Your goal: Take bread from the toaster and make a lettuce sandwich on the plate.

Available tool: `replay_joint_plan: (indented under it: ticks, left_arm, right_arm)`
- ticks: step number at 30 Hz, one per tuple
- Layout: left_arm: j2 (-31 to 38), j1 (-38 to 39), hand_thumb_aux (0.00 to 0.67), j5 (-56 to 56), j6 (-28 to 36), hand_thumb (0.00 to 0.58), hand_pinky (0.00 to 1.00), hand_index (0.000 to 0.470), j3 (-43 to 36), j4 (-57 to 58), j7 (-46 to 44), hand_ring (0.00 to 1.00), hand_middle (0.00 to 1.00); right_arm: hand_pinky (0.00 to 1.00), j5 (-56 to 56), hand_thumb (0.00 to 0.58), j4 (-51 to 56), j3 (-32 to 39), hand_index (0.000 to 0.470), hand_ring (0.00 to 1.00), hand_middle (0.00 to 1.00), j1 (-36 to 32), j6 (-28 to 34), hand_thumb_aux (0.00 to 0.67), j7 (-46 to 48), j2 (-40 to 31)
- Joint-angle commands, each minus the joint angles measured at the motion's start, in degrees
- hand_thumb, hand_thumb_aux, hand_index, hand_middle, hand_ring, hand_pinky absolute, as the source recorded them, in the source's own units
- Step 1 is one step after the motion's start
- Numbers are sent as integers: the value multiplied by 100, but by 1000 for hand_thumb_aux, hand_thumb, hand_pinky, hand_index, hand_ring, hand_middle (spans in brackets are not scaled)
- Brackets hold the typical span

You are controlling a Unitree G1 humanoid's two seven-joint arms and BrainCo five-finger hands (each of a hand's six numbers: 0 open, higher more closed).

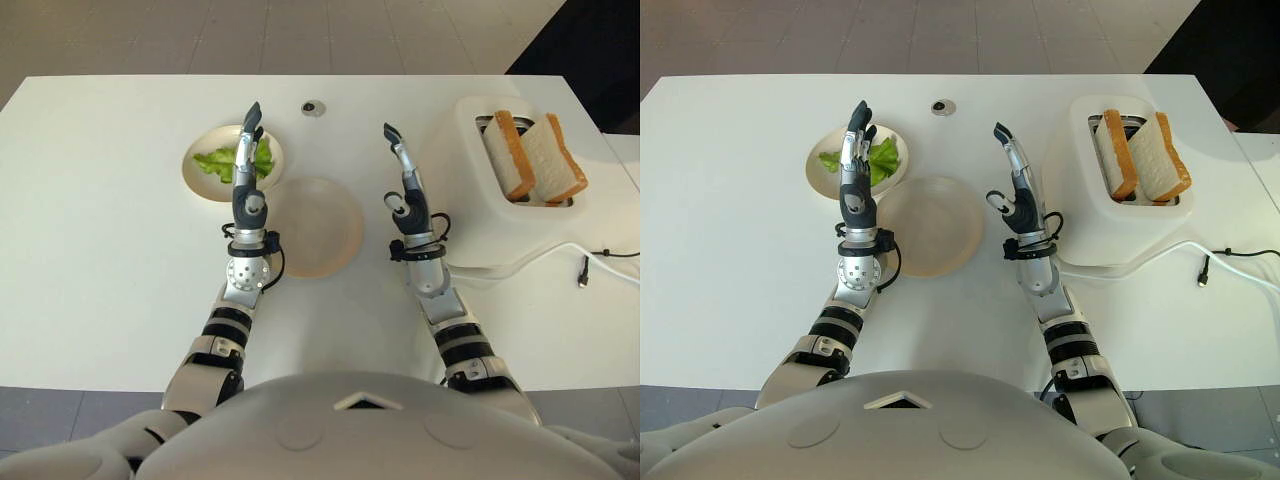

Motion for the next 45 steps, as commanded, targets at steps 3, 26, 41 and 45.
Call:
replay_joint_plan:
  ticks: [3,26,41,45]
  left_arm:
    - [175,311,0,123,96,0,0,0,70,292,-25,0,0]
    - [163,275,0,138,57,0,0,0,25,431,-130,0,0]
    - [155,349,0,175,169,0,0,0,25,307,-130,0,0]
    - [156,407,0,164,198,0,0,0,23,211,-149,0,0]
  right_arm:
    - [0,37,0,-104,-63,0,0,0,46,-115,0,-63,-44]
    - [0,-1315,0,-2971,-3590,0,0,0,1911,2395,0,727,-2393]
    - [627,-1241,580,-2060,-2936,470,627,627,1951,2726,670,678,-2743]
    - [741,-954,580,-2011,-2886,470,741,741,2008,2620,670,742,-2864]
